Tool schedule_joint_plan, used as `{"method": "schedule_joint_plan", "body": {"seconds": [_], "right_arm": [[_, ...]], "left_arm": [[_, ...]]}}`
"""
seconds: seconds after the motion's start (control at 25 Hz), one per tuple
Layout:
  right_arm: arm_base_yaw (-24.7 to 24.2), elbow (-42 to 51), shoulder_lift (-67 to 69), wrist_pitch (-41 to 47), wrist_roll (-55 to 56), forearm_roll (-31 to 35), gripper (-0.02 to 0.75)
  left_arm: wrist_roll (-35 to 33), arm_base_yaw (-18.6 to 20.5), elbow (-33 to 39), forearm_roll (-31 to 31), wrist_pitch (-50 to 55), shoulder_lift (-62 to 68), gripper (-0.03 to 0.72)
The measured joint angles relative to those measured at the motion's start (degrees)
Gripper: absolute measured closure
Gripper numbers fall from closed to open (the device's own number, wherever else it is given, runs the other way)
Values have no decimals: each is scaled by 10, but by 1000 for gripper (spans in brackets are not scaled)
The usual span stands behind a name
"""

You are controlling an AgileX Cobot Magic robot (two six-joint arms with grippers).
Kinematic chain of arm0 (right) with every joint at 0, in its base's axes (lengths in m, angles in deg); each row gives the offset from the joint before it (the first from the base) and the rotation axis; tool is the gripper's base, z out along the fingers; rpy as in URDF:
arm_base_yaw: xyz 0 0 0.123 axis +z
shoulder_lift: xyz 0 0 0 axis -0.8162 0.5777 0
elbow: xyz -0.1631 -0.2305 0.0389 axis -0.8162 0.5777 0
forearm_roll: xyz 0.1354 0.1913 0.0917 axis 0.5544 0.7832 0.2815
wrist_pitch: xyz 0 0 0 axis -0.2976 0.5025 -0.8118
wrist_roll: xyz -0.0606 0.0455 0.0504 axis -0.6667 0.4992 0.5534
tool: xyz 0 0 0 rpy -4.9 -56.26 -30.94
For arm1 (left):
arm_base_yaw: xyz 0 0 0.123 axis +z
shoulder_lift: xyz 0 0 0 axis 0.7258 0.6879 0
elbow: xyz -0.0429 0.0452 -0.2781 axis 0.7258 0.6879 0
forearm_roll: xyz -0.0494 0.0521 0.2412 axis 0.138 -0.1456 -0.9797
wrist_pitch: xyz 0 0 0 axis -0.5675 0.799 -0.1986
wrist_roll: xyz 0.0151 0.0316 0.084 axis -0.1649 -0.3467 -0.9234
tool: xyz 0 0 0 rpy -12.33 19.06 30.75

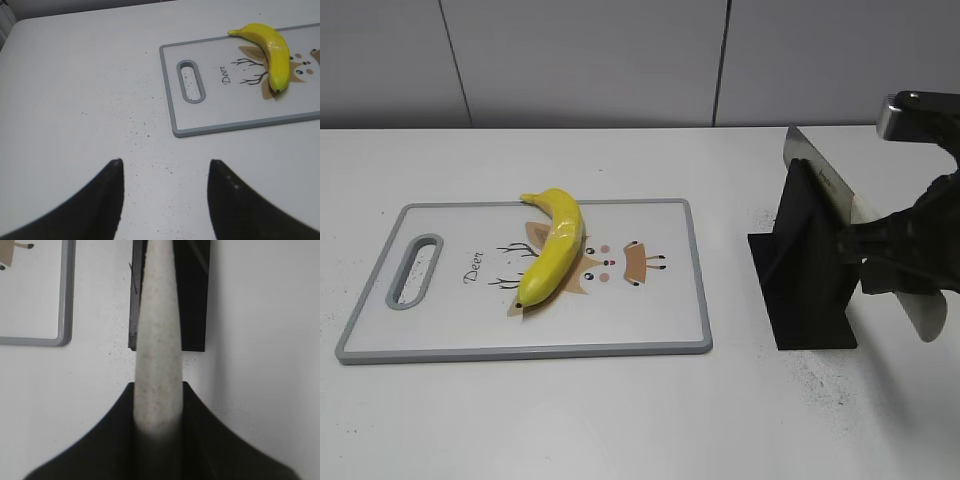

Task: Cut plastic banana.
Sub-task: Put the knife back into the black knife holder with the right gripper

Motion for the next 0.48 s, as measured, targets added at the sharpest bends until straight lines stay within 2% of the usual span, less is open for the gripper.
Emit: {"method": "schedule_joint_plan", "body": {"seconds": [0.24,0.32,0.44,0.48], "right_arm": [[0,0,10,-4,-5,0,564],[0,0,10,-8,-11,0,456],[0,0,10,-9,-15,0,190],[0,0,10,-9,-15,0,141]], "left_arm": [[0,0,0,0,0,0,175],[0,0,0,0,0,0,175],[0,0,0,0,0,0,175],[0,0,0,0,0,0,175]]}}
